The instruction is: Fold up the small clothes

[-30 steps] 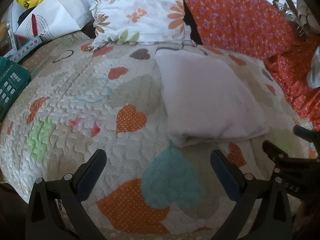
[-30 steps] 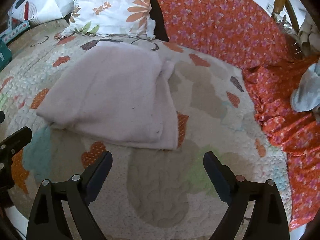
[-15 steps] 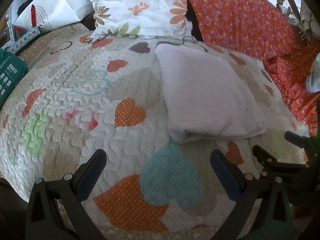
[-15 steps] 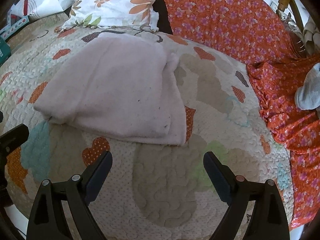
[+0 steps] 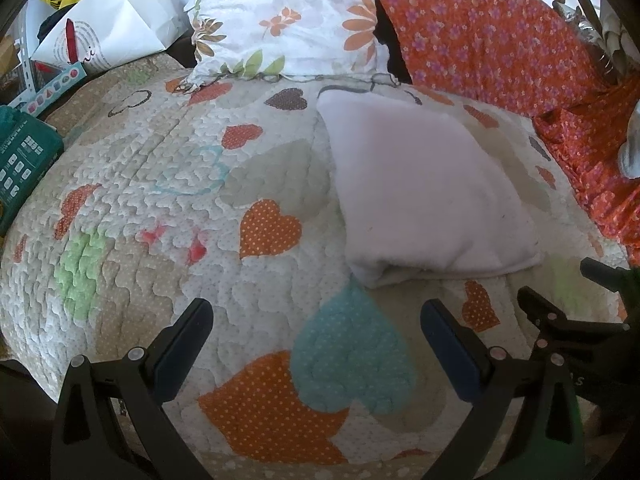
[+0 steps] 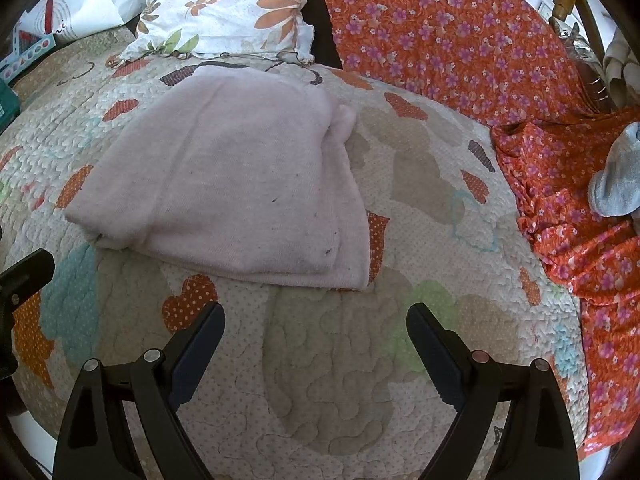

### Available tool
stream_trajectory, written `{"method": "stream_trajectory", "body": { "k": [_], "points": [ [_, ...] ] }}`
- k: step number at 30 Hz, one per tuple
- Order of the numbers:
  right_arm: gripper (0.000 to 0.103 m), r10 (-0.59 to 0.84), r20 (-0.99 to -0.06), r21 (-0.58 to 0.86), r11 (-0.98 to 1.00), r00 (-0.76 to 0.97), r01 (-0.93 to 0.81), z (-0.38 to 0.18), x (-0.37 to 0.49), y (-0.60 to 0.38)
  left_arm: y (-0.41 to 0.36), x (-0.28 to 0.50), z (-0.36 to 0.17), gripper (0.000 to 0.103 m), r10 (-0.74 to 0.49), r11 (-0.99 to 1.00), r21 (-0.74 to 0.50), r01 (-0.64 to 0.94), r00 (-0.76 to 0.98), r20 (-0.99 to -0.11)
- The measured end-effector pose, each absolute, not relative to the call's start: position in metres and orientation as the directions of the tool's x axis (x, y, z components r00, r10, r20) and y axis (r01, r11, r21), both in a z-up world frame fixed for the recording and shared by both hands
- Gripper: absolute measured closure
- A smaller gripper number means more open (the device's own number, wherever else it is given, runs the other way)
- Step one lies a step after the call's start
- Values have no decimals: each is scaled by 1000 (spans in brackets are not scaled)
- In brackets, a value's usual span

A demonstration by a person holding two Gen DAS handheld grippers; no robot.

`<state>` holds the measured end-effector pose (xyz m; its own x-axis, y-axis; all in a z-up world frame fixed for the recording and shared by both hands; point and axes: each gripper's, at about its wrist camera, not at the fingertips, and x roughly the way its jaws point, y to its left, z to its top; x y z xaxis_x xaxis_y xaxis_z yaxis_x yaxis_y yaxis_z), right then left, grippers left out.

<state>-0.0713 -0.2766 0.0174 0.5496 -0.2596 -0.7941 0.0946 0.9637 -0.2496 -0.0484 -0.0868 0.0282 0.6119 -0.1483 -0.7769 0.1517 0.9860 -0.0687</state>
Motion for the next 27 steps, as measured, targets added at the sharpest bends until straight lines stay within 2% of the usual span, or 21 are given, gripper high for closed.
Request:
{"method": "stream_trajectory", "body": {
  "k": [27],
  "points": [
    [8,-295,-777,-300,950,555,85,17,-73,-271,-87,-48,26,0,-159,983,-66,173,605,-780]
  ]
}}
